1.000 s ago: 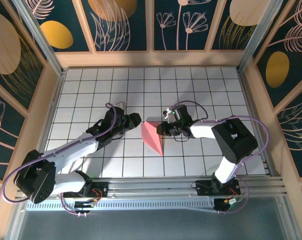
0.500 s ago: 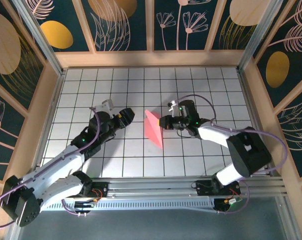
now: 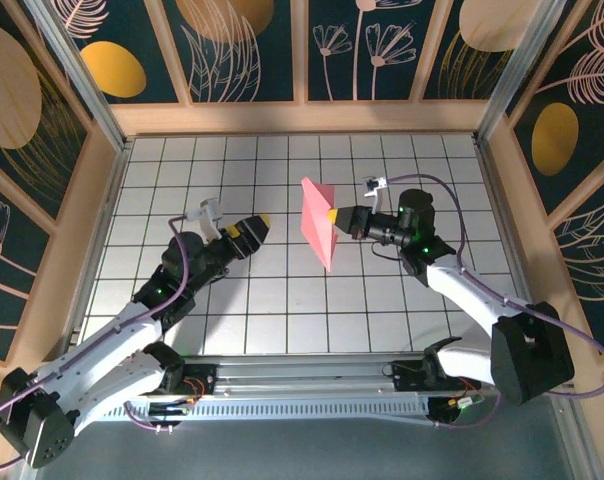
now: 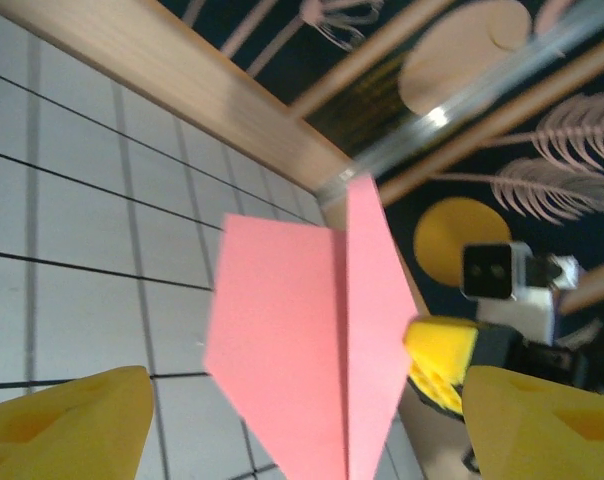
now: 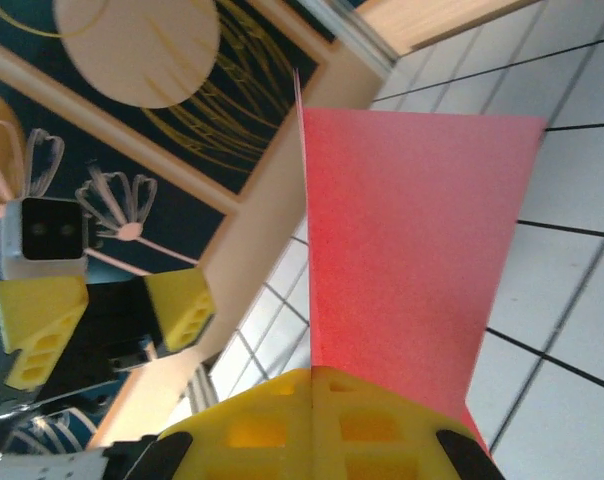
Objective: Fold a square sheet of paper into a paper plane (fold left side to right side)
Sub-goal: Turn over the paper at the center of the table.
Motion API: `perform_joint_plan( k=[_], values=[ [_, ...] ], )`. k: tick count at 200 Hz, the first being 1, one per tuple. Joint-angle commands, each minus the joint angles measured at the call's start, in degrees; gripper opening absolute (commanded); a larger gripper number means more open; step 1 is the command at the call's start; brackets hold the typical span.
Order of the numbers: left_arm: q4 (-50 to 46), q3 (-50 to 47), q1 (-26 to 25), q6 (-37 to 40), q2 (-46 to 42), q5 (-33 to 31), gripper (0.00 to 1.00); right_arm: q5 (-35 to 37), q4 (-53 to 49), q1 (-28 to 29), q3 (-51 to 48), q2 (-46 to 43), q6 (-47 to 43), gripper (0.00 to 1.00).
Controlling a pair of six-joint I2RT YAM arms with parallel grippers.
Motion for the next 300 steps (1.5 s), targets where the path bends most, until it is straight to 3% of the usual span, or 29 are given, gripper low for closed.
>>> perform_joint_plan(
  k=[1, 36, 75, 123, 266, 300],
  values=[
    [7.3, 3.7, 0.3, 2.3, 3.5, 11.8, 0.79, -6.4, 9.0, 0.0, -1.8, -0.8, 5.4, 0.0],
    [10.3, 7.4, 0.3, 1.4, 10.9, 20.4, 0.72, -10.0, 19.7, 1.2, -3.5, 0.0, 12.0, 0.0],
    [14.2, 8.6, 0.2, 0.3, 15.3, 23.5, 0.67, -10.7, 20.7, 2.4, -2.8, 0.7, 12.9, 0.0],
    [16.9, 8.9, 0.2, -0.1, 17.1, 26.5, 0.5, -11.2, 24.8, 3.1, -3.3, 2.1, 16.6, 0.0],
    [14.1, 8.8, 0.2, 1.6, 15.5, 24.4, 0.11, -9.7, 25.5, 3.8, -2.9, 3.4, 18.9, 0.0],
    [14.4, 8.1, 0.2, 1.3, 14.8, 22.7, 0.05, -7.4, 21.0, 3.0, -2.4, 0.9, 16.9, 0.07]
  ],
)
